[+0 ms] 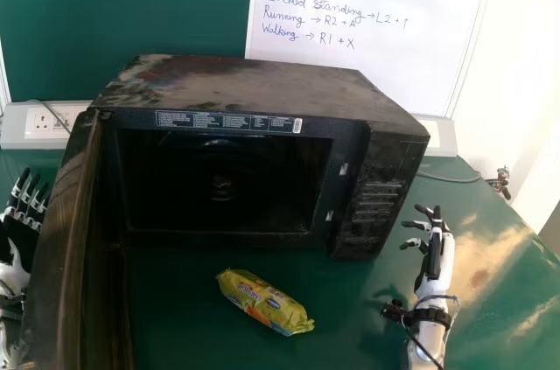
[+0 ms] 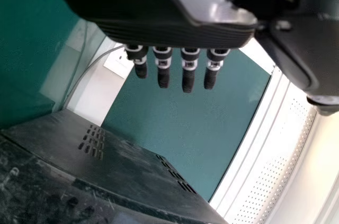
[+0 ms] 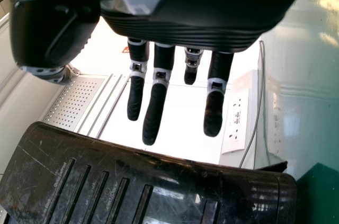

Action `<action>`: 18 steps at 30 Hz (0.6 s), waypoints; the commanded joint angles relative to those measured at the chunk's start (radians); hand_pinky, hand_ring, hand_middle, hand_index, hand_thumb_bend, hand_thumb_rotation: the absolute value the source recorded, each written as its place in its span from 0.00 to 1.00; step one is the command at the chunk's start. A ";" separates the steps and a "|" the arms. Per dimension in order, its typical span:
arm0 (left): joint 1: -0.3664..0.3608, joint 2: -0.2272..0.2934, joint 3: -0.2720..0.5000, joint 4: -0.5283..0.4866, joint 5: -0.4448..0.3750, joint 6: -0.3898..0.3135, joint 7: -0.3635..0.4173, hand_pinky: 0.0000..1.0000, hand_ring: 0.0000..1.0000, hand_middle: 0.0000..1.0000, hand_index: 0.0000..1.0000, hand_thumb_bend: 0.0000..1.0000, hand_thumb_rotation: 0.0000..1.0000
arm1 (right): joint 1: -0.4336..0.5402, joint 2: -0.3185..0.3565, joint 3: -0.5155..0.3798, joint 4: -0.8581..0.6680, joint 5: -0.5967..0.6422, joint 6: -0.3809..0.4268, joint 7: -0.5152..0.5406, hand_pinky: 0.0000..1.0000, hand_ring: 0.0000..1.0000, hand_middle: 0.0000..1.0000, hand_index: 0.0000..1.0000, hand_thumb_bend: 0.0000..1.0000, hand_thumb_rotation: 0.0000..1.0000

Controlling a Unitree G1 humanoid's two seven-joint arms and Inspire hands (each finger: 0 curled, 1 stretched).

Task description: Put biscuit inside oven

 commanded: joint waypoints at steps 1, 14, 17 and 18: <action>0.037 -0.043 -0.003 0.040 -0.003 -0.003 0.001 0.15 0.48 0.66 0.84 0.15 0.00 | 0.074 0.037 0.014 0.034 -0.025 -0.018 -0.014 0.24 0.33 0.43 0.66 0.72 0.98; 0.039 -0.042 -0.005 0.038 -0.004 0.002 -0.005 0.17 0.50 0.67 0.85 0.15 0.00 | 0.087 0.024 0.048 0.040 -0.070 -0.106 -0.020 0.23 0.32 0.44 0.66 0.67 0.96; 0.040 -0.045 -0.005 0.034 -0.004 0.000 -0.005 0.12 0.47 0.67 0.85 0.13 0.00 | 0.089 0.020 0.057 0.043 -0.079 -0.134 -0.011 0.23 0.31 0.44 0.66 0.66 0.94; 0.041 -0.045 -0.006 0.033 -0.003 0.001 -0.002 0.12 0.47 0.67 0.85 0.13 0.00 | 0.090 0.016 0.064 0.043 -0.093 -0.144 -0.023 0.23 0.31 0.44 0.66 0.66 0.94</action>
